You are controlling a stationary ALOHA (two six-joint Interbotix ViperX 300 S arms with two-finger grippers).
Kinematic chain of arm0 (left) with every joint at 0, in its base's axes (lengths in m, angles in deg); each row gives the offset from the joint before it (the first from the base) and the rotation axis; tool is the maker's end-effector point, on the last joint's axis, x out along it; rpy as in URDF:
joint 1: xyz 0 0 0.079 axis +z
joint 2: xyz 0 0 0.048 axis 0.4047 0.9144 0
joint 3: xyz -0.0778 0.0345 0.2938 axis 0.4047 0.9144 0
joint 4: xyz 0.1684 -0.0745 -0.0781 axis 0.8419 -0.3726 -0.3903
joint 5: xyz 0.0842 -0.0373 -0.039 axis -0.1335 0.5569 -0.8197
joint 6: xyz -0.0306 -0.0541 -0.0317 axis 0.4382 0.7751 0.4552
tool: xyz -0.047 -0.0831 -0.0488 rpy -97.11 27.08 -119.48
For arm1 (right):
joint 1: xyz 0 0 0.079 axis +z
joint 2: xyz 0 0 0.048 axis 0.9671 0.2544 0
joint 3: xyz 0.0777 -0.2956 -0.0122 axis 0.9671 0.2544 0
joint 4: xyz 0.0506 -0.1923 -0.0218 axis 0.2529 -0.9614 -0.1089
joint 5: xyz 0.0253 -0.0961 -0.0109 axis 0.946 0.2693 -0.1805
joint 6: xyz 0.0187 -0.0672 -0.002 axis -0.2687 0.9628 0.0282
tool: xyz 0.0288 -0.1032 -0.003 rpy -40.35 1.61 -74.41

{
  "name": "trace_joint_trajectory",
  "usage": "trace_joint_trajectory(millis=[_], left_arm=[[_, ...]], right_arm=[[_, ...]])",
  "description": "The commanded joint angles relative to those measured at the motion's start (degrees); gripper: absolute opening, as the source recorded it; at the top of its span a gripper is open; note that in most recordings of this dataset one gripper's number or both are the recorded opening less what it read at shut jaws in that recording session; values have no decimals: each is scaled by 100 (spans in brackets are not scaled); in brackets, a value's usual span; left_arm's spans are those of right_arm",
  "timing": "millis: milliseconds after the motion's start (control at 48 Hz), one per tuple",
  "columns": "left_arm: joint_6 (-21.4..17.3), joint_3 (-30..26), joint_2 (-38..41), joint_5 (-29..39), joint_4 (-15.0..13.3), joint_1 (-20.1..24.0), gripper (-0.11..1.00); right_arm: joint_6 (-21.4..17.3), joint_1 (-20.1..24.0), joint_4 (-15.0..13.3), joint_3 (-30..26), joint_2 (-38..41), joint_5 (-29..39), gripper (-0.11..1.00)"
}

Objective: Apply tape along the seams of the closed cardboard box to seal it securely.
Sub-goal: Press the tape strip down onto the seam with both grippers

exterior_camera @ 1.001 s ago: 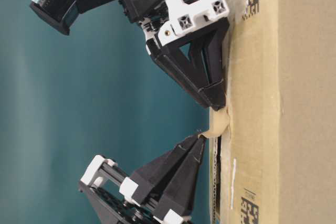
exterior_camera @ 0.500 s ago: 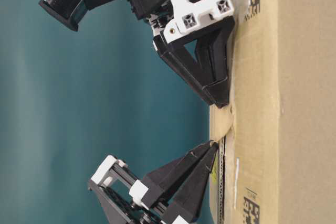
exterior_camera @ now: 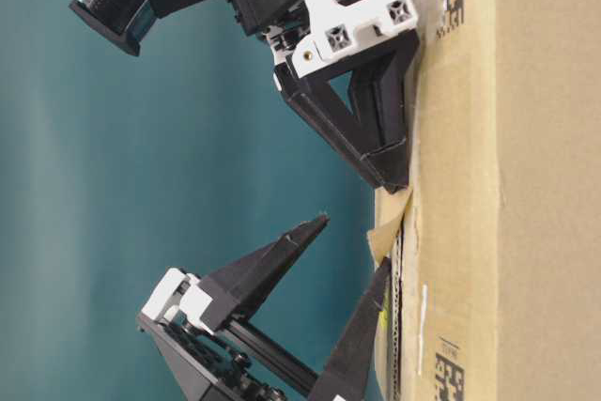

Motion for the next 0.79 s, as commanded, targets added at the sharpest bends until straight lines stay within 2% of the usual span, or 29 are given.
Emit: trace_joint_trajectory(millis=[0, 83, 271, 584, 771], left_arm=[[-202, -88, -70, -9, 9, 105, 59], [-439, -44, -132, -9, 9, 105, 58], [-668, -9, -290, -9, 18, 70, 58], [-756, -35, -387, 624, 18, 18, 58], [-747, -35, -492, 615, 26, 18, 58]], right_arm=[[9, -18, 18, -35, -62, -35, 46], [9, -18, 18, -35, -62, -35, 46], [9, -18, 62, -35, -62, -18, 46], [9, -18, 97, -26, -62, -9, 46], [9, -18, 105, -26, -62, -9, 46]])
